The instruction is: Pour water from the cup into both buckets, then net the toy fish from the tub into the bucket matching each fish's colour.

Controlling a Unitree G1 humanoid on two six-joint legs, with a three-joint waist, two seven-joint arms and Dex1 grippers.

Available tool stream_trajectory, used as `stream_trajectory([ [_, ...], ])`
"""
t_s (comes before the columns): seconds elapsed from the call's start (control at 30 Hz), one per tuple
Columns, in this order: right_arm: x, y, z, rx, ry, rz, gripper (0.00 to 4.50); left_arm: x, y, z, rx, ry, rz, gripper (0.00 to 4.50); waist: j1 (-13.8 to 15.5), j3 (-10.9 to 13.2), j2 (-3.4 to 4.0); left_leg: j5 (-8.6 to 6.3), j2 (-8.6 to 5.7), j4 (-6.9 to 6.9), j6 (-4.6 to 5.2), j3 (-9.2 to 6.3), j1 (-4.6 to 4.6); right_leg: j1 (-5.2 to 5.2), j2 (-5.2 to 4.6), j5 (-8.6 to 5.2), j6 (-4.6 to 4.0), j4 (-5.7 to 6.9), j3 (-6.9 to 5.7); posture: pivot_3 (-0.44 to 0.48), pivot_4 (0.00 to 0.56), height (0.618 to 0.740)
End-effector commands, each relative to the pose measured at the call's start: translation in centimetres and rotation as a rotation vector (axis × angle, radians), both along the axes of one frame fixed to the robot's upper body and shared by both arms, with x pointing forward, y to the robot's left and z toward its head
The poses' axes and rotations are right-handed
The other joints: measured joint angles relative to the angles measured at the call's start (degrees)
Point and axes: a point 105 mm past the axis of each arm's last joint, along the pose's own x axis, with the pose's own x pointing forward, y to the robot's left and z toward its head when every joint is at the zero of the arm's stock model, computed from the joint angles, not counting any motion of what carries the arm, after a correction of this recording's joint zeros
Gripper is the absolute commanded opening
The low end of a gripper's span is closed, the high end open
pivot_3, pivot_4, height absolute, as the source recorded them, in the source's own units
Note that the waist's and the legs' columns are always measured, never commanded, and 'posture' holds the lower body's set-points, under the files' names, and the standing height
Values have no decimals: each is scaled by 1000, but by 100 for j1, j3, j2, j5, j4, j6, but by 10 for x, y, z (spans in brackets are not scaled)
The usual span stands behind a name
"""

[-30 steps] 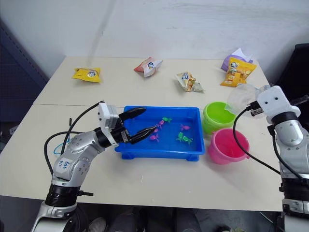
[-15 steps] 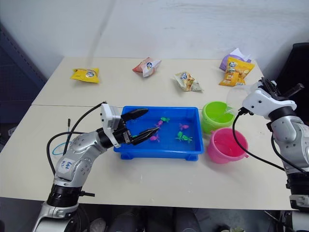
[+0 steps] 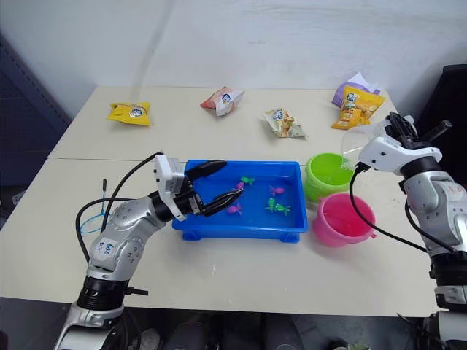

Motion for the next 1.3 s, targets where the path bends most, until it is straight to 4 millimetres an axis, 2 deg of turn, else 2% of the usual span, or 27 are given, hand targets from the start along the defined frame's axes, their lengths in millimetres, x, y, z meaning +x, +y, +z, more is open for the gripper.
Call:
stream_trajectory([
  [0.03, -5, 3, 22, -49, -88, 9, 40, -3, -2, 10, 0, -61, -3, 4500, -1, 0, 0, 0, 0, 0, 0, 0, 0, 0, 0, 0, 0, 0, 0, 0, 150, 738],
  [0.47, -8, 7, 20, -82, -128, 16, 40, -3, -5, 10, 4, -76, -11, 4500, -2, 0, 0, 1, 0, 0, -1, 0, 0, 0, 0, 0, 0, 1, 0, 0, 150, 738],
  [0.57, -9, 10, 18, -32, -114, 51, 40, -4, -5, 10, 3, -75, -11, 4500, -1, 0, 0, 1, 0, 0, -1, 0, 0, 0, 0, 0, 0, 1, 0, 0, 150, 738],
  [0.83, -9, 4, 8, 145, -72, 60, 40, -5, -5, 9, 3, -70, -10, 4500, 0, 0, -1, 1, 0, 1, -1, 0, 0, 0, 1, 0, 0, 2, 0, 0, 150, 738],
  [1.13, -20, -33, 12, 666, -108, 43, 40, -10, -1, 11, -26, -60, -25, 4500, 3, 2, -4, 1, 1, 0, 1, -2, -1, 1, 0, 0, 0, 2, 0, 0, 150, 738],
  [1.23, -27, -50, 11, 926, -130, 78, 40, -11, 1, 15, -41, -70, -40, 4500, 1, 2, -4, 1, 2, 0, 1, -3, 0, 1, 0, 0, 0, 3, -1, 0, 150, 738],
  [1.3, -30, -60, 1, 1134, -102, 119, 40, -15, 0, 22, -63, -86, -77, 4500, 3, 3, -5, 1, 2, 0, 2, -5, -1, 2, 1, 0, 0, 4, -2, 0, 150, 738],
])
